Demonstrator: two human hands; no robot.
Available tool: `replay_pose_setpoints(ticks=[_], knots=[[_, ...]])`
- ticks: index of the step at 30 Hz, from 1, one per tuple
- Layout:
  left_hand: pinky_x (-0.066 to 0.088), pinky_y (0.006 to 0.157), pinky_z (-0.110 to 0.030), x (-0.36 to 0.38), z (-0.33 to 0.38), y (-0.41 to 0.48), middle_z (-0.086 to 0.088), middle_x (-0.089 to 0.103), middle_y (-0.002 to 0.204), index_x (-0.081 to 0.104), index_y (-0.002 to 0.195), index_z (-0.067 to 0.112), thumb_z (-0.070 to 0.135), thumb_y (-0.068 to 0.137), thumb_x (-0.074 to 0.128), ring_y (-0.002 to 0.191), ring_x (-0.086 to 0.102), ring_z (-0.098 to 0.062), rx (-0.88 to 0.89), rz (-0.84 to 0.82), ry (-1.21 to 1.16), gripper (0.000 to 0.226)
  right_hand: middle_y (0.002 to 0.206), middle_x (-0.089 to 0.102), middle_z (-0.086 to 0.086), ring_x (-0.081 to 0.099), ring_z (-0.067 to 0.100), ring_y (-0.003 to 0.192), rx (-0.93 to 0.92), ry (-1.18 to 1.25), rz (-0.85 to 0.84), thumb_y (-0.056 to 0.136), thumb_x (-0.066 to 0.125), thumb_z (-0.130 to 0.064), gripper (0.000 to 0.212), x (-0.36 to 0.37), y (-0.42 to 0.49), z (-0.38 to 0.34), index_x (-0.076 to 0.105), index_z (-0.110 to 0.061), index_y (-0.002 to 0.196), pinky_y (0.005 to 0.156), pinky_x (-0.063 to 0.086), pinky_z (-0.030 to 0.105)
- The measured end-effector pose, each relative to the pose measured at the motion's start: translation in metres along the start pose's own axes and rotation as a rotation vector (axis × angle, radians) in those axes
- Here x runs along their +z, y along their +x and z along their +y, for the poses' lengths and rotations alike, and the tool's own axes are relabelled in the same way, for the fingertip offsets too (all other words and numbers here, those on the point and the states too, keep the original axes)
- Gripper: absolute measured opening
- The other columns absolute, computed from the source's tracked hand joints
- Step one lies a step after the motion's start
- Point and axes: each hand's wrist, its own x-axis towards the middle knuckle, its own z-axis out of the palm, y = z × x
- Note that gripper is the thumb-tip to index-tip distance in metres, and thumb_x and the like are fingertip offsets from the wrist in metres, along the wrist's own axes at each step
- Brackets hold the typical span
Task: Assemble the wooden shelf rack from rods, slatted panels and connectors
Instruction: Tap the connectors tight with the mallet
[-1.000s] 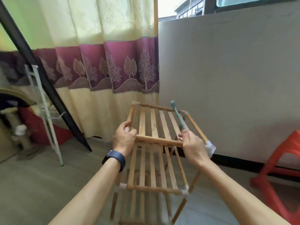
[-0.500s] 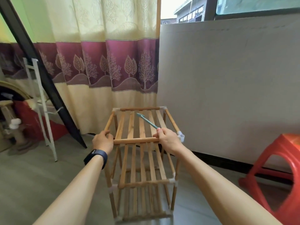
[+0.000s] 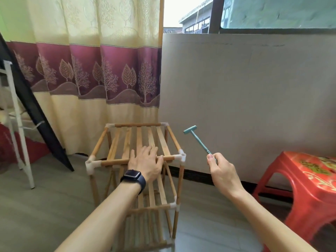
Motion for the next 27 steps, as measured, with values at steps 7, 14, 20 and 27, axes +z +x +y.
replay_pose_setpoints(ticks=[7,14,20,27], knots=[[0.006,0.122,-0.055,0.023,0.018,0.013,0.003,0.027,0.163,0.03,0.155,0.026,0.055,0.103,0.024,0.151,0.021,-0.019,-0.039,-0.029,0.097,0.06,0.067,0.057,-0.001,0.053,0.024,0.065,-0.032,-0.268,-0.032,0.107,0.027,-0.043,0.037,-0.01,-0.012,0.01,0.038,-0.019,0.081,0.057,0.034,0.039],[0.021,0.12,-0.049,0.013,0.013,0.009,0.002,0.042,0.155,0.045,0.145,0.025,0.051,0.104,0.027,0.142,0.038,-0.02,0.027,-0.052,0.104,0.052,0.092,0.062,0.002,0.049,0.031,0.08,-0.018,-0.522,-0.209,0.107,0.027,-0.04,0.029,0.0,-0.015,0.013,0.041,-0.019,0.093,0.069,0.038,0.04],[0.042,0.105,-0.038,-0.004,0.01,0.009,-0.003,0.059,0.135,0.055,0.133,0.02,0.036,0.108,0.021,0.119,0.056,-0.02,0.058,-0.086,0.023,0.045,0.075,0.053,-0.005,0.053,0.023,0.07,-0.101,-0.332,-0.047,0.108,0.026,-0.039,0.029,-0.002,-0.027,0.003,0.038,-0.02,0.089,0.063,0.04,0.041],[0.04,0.106,-0.038,0.012,-0.007,0.024,0.0,0.054,0.143,0.046,0.144,0.022,0.052,0.106,0.025,0.127,0.053,-0.02,-0.02,-0.066,0.014,0.053,0.091,0.067,0.008,0.06,0.035,0.088,0.034,-0.401,-0.214,0.107,0.026,-0.04,0.037,0.016,-0.012,0.012,0.053,-0.018,0.098,0.079,0.048,0.045]])
